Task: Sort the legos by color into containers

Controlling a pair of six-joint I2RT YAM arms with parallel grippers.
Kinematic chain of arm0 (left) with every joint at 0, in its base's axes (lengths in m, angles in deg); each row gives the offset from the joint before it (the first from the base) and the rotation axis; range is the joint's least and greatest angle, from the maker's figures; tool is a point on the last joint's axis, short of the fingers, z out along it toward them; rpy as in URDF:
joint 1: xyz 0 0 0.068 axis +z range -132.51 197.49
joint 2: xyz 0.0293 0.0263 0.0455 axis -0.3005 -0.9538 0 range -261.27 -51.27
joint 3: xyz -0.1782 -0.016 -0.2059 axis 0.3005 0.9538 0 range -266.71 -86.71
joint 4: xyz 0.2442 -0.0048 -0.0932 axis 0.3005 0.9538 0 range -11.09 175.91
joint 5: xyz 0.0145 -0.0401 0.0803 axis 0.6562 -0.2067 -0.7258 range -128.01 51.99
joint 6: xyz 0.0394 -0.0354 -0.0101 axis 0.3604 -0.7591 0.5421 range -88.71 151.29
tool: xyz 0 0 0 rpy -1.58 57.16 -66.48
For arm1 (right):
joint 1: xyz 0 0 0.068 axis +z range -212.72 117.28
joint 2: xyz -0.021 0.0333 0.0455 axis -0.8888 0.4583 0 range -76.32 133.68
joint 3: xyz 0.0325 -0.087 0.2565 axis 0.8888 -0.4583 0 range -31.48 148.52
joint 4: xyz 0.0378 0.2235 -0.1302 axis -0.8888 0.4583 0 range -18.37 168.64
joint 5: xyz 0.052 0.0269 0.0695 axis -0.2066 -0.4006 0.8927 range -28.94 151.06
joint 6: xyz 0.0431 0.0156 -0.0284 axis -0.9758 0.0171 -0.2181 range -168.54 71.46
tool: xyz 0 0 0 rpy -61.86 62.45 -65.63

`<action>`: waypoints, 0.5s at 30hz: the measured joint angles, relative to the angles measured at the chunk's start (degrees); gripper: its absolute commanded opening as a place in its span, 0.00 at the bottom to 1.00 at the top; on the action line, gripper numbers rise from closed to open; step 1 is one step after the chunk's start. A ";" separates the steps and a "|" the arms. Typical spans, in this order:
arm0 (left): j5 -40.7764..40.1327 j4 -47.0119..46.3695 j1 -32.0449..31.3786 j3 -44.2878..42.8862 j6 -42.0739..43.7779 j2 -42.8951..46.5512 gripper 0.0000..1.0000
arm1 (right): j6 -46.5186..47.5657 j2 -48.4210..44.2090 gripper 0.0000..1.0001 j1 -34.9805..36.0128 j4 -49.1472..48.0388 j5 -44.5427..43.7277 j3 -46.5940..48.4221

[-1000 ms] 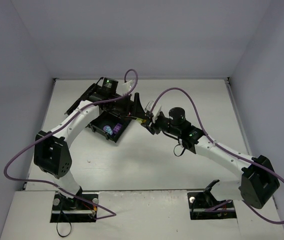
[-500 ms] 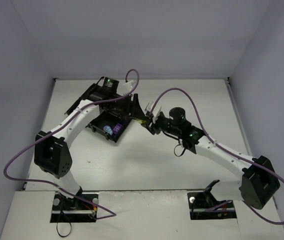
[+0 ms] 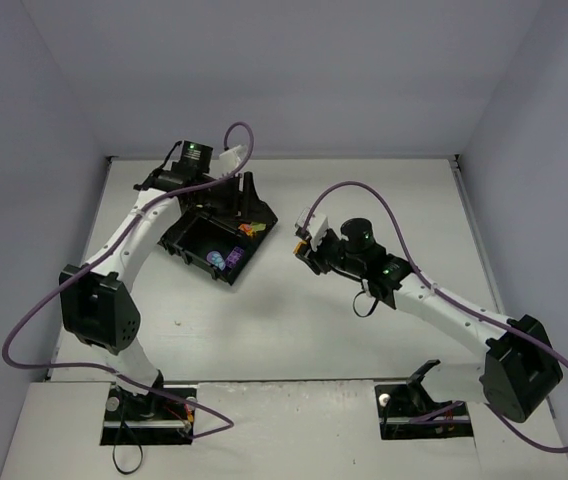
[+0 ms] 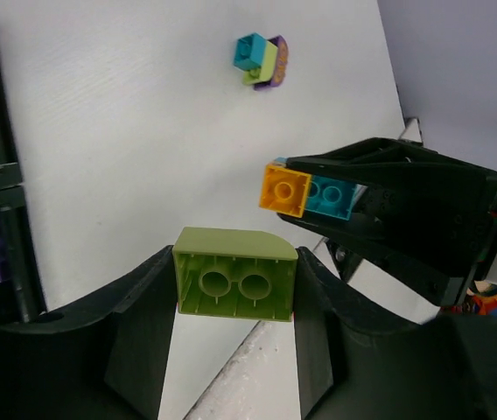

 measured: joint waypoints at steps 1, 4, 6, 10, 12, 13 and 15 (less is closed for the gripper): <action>-0.72 0.37 0.68 -0.17 0.11 0.00 0.14 | 0.02 0.00 0.00 0.02 0.35 -0.31 -0.02; -3.98 1.11 2.80 -1.03 0.33 0.00 0.15 | 0.07 0.00 0.00 0.02 0.87 -0.96 -0.02; -8.15 1.60 4.28 -2.19 0.46 -0.09 0.15 | 0.07 0.00 0.00 0.02 1.18 -1.29 -0.04; -19.32 1.81 8.00 -7.08 0.83 -2.10 0.16 | 0.04 -0.11 0.00 0.02 1.31 -1.81 -0.26; -25.86 0.70 9.68 -9.92 1.51 -4.35 0.19 | 0.02 -0.59 0.00 0.00 1.36 -1.95 -0.83; -28.85 0.17 10.43 -11.37 1.95 -5.84 0.20 | 0.00 -0.96 0.00 -0.11 1.53 -1.99 -1.11; -34.05 -0.90 11.50 -14.01 3.13 -9.29 0.20 | -0.07 -1.92 0.00 -0.28 1.73 -2.05 -1.66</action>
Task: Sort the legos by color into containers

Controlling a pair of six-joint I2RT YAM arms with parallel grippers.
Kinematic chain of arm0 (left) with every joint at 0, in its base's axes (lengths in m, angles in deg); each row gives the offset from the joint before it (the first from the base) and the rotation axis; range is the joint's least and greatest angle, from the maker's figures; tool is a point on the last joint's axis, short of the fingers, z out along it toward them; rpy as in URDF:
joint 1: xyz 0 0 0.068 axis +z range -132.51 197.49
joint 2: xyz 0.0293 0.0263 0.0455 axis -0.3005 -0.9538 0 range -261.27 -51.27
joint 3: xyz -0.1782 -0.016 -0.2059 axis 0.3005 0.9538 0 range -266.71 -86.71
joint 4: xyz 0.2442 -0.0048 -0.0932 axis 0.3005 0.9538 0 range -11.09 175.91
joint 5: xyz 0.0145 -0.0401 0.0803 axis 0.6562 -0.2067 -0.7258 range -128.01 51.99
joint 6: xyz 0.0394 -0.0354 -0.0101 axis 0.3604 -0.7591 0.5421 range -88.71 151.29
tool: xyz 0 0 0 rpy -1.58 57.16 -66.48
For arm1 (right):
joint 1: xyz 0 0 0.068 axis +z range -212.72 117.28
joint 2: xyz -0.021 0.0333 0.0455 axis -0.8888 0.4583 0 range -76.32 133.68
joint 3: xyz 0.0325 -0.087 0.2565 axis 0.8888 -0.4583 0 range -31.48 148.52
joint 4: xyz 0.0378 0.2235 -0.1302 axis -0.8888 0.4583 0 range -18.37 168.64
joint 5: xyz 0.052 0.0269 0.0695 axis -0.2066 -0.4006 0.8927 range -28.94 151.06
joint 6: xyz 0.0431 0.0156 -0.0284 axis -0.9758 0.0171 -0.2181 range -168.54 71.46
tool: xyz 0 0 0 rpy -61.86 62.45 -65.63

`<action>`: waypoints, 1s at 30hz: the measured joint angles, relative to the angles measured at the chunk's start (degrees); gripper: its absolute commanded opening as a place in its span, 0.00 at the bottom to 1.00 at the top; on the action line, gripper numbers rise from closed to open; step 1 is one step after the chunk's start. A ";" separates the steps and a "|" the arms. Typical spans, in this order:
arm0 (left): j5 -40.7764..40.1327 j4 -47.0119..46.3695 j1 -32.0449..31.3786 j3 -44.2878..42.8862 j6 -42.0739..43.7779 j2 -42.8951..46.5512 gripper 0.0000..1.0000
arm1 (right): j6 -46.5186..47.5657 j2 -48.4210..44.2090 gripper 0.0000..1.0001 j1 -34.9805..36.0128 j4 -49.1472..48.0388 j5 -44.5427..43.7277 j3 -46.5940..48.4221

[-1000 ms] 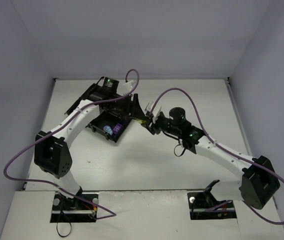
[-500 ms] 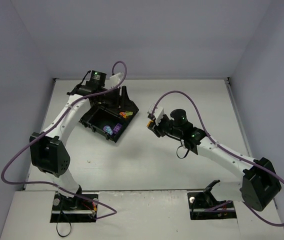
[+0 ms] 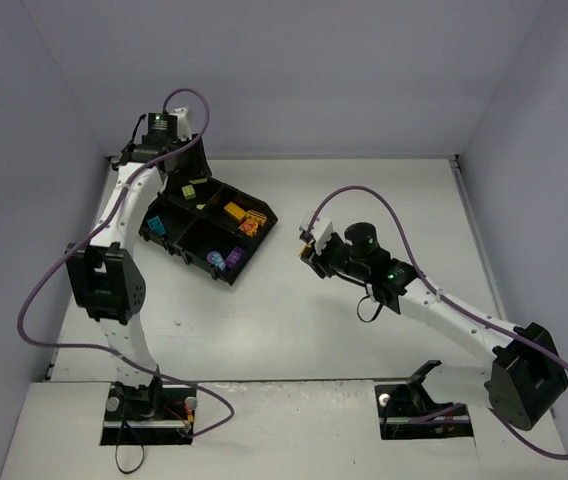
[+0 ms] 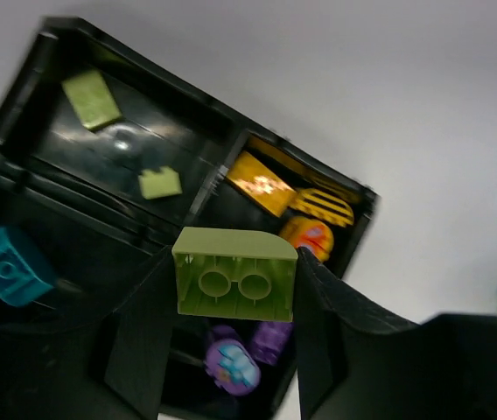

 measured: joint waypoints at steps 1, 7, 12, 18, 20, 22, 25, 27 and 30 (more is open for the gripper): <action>-1.99 -0.42 0.33 -1.40 0.57 -2.01 0.21 | -0.02 -0.57 0.00 -0.07 0.04 0.00 -0.24; -9.03 -1.90 1.40 -8.41 4.33 -14.10 0.44 | -0.46 -3.98 0.00 -0.94 0.22 0.20 -1.07; -10.40 -1.51 1.84 -14.12 5.97 -22.43 0.60 | -1.57 -5.03 0.00 -1.18 0.28 0.26 -1.14; -10.62 0.24 2.08 -17.25 6.34 -25.16 0.69 | -2.16 -5.16 0.00 -1.38 0.28 0.31 -1.14; -10.45 0.55 2.12 -17.22 6.27 -24.70 0.69 | -2.43 -5.16 0.00 -1.55 0.31 0.35 -1.14; -9.42 0.68 2.16 -16.70 5.90 -23.52 0.69 | -3.37 -5.05 0.00 -2.01 0.31 0.83 -1.07; -5.79 -0.55 2.16 -11.56 4.17 -18.03 0.69 | -4.35 -4.00 0.00 -2.80 0.31 1.81 -0.24; -2.03 -1.64 2.16 -6.62 2.23 -12.68 0.69 | -4.63 -2.73 0.00 -3.17 0.07 2.43 0.72; 4.15 -3.85 2.14 -0.37 -1.46 -4.74 0.69 | -4.59 -0.85 0.00 -3.41 -0.57 3.15 1.44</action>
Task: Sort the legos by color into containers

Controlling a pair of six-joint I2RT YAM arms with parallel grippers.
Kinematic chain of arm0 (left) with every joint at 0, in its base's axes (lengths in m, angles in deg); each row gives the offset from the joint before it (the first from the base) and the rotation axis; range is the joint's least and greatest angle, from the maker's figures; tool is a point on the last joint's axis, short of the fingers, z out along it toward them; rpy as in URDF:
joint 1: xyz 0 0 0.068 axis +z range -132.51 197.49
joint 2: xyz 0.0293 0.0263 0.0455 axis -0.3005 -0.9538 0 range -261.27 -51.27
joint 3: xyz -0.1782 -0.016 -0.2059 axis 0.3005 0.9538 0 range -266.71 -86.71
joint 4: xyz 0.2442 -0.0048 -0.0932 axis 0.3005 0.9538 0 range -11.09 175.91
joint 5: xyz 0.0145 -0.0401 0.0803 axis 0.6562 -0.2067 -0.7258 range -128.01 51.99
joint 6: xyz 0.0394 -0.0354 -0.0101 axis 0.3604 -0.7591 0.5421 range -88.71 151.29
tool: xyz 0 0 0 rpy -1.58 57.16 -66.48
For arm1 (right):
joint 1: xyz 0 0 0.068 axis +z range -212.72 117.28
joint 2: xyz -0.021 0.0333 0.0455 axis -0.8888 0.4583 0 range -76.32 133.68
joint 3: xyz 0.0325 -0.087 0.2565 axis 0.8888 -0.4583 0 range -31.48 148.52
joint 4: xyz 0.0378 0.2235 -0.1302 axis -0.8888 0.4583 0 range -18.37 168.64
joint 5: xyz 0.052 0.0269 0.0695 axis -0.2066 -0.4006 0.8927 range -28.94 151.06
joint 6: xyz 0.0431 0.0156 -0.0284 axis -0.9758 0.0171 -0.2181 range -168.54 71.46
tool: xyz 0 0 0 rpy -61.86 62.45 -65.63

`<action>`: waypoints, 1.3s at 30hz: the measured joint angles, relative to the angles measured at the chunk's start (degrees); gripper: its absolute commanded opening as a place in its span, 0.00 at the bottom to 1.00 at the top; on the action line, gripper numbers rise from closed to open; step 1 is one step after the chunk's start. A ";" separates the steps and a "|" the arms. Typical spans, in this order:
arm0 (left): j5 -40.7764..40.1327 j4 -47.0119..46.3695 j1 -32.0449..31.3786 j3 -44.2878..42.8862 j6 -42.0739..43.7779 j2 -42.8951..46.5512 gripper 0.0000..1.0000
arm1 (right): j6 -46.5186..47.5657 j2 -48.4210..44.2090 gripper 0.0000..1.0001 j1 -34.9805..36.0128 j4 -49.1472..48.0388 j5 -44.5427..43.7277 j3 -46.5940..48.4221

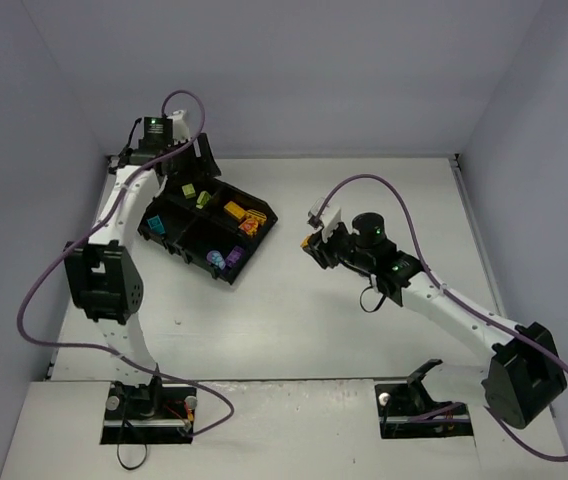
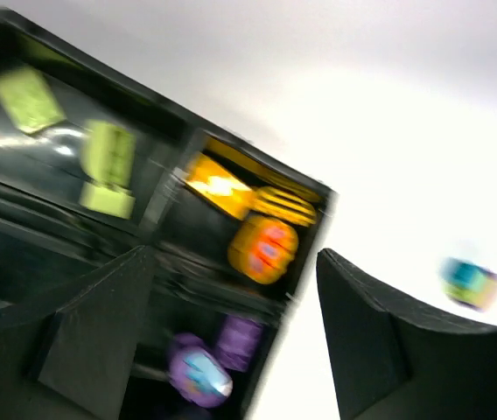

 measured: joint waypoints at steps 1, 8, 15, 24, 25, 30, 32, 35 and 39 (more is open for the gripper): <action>2.16 -1.81 0.00 2.84 -1.27 2.91 0.69 | 0.11 0.81 0.00 0.00 0.09 0.11 0.37; 9.86 -4.90 -1.70 18.08 -5.75 15.82 0.69 | 1.05 10.64 0.03 0.02 4.20 -0.94 5.79; 11.23 -3.43 -2.73 28.04 -6.01 21.88 0.69 | -0.20 20.83 0.09 0.55 9.68 -2.34 11.23; 11.26 -2.23 -2.73 29.77 -5.62 26.16 0.69 | -3.17 30.05 0.28 2.51 13.75 -4.52 14.38; 11.23 -2.23 -2.73 29.77 -5.62 26.25 0.69 | -3.28 30.64 0.32 2.75 13.90 -4.66 14.49; 11.21 -2.08 -2.73 29.77 -5.60 26.40 0.69 | -4.37 31.82 0.58 3.50 14.78 -5.88 14.95; 11.21 -1.88 -2.73 29.77 -5.60 26.53 0.69 | -4.79 31.82 0.62 3.52 14.78 -6.38 15.17; 11.21 -1.75 -2.73 29.77 -5.60 26.84 0.69 | -5.01 31.82 0.65 3.56 14.82 -6.97 15.39; 11.23 -1.70 -2.86 29.79 -5.60 27.28 0.69 | -5.18 31.36 0.65 3.56 15.43 -7.56 15.72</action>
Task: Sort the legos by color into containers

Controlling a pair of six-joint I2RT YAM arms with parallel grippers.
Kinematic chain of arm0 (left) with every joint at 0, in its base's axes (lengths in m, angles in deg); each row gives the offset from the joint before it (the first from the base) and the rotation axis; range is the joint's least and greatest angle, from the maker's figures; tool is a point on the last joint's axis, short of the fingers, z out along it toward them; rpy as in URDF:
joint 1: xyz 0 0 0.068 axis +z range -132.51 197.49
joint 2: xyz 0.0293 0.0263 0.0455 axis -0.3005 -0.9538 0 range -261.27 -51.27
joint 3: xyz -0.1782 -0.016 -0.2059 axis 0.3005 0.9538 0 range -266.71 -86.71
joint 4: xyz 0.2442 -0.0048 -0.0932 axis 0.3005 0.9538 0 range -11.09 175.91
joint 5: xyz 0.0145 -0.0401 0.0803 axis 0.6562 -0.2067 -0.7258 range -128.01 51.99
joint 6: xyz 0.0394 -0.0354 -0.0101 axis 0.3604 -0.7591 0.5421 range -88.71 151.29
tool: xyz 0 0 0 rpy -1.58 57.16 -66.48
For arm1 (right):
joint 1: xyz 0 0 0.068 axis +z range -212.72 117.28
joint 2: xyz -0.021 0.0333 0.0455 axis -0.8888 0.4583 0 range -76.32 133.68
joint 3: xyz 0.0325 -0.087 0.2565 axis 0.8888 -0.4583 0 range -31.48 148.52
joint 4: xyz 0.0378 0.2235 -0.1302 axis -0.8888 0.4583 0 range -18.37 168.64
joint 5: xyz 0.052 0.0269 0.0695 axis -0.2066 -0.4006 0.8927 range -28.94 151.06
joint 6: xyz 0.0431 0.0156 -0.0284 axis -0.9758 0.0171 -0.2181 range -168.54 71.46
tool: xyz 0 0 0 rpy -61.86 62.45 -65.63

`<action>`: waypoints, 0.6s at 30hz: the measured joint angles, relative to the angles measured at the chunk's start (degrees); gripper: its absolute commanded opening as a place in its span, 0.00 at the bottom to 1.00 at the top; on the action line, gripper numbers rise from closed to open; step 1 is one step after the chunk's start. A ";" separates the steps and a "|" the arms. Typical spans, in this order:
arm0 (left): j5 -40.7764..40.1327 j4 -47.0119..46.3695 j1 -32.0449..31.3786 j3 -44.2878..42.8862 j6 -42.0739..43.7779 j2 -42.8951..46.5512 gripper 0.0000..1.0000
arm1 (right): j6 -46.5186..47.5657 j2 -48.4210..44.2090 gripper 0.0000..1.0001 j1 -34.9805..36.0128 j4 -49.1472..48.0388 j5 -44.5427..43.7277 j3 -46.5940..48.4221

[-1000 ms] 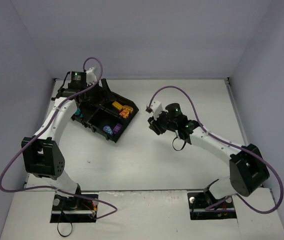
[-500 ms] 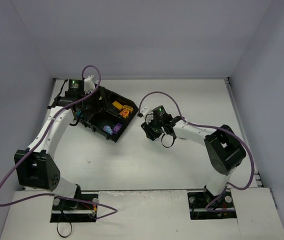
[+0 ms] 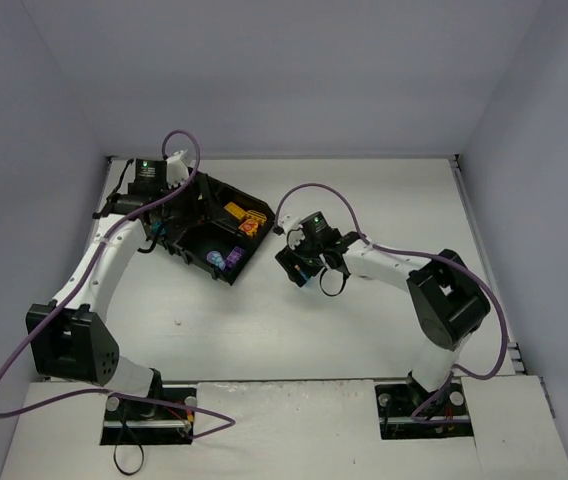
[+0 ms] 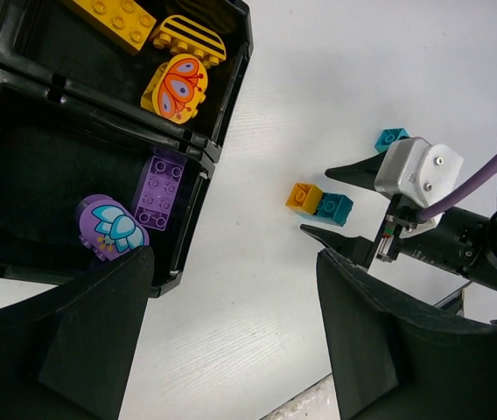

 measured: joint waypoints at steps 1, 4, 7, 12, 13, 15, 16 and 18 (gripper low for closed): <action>0.00 0.04 -0.11 0.00 0.00 0.07 0.69 | 0.02 -0.42 0.65 0.00 0.31 -0.02 0.00; 0.00 0.17 -0.26 0.00 0.00 0.09 0.69 | 0.09 -2.32 0.61 0.00 1.33 -0.20 0.00; 0.00 0.26 -0.61 0.00 0.00 0.09 0.69 | 0.02 -4.11 0.58 0.00 2.58 -0.66 0.00; 0.00 0.46 -0.96 0.00 0.00 0.09 0.69 | -0.68 -5.25 0.57 0.13 3.78 -1.42 -0.04; 0.02 0.48 -0.96 0.00 0.00 0.09 0.69 | -0.92 -5.27 0.55 0.28 3.91 -1.49 -0.04; 0.02 0.57 -1.01 0.00 0.00 0.09 0.69 | -1.27 -5.27 0.54 0.33 4.15 -1.53 -0.24; 0.02 0.59 -1.01 0.00 0.00 0.09 0.69 | -1.36 -5.27 0.53 0.33 4.31 -1.55 -0.39; 0.02 0.61 -1.03 0.00 0.00 0.09 0.69 | -1.53 -5.27 0.53 0.33 4.72 -1.55 -0.68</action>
